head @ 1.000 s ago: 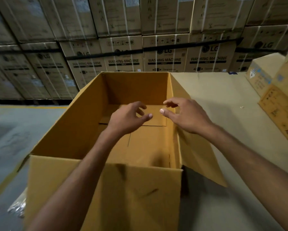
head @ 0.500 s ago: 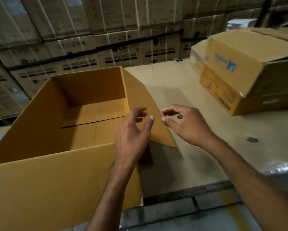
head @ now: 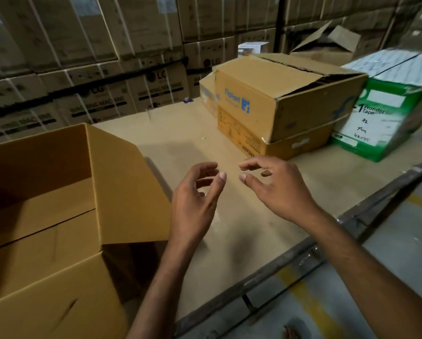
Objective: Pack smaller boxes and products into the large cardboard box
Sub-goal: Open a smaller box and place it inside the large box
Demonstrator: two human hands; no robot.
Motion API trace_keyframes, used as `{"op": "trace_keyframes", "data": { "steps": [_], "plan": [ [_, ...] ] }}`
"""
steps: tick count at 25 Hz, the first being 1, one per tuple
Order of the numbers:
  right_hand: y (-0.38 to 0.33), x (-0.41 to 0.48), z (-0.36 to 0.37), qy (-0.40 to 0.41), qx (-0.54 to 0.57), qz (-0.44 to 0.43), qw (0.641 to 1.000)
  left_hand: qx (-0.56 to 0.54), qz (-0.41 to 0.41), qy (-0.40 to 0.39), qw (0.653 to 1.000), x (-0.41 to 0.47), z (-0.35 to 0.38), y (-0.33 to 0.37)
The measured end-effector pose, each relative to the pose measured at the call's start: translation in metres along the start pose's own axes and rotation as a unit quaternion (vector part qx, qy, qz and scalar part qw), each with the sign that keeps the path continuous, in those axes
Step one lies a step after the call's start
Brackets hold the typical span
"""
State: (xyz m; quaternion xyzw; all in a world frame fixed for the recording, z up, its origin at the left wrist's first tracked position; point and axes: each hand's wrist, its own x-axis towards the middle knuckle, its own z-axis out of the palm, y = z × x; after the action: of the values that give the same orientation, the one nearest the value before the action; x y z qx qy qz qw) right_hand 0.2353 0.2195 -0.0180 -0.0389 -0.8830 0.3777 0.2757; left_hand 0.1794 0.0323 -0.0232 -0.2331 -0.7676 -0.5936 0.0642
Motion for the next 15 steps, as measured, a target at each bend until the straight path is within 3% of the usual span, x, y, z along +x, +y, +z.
{"op": "trace_keyframes", "data": {
  "steps": [5,8,12,15],
  "plan": [
    [0.069,0.053,-0.06,0.058,-0.03,-0.002,0.998,-0.029,0.005,-0.025,0.999,0.052,0.094,0.025],
    [0.113,0.098,-0.106,0.135,-0.027,-0.025,0.99,-0.049,-0.01,-0.021,0.999,0.098,0.16,0.037],
    [0.168,0.176,-0.167,0.245,-0.093,-0.017,0.965,-0.036,0.007,0.039,0.999,0.164,0.226,0.057],
    [0.209,0.234,-0.195,0.228,-0.186,0.032,0.955,0.007,0.015,0.079,0.997,0.205,0.264,0.068]
  ]
}}
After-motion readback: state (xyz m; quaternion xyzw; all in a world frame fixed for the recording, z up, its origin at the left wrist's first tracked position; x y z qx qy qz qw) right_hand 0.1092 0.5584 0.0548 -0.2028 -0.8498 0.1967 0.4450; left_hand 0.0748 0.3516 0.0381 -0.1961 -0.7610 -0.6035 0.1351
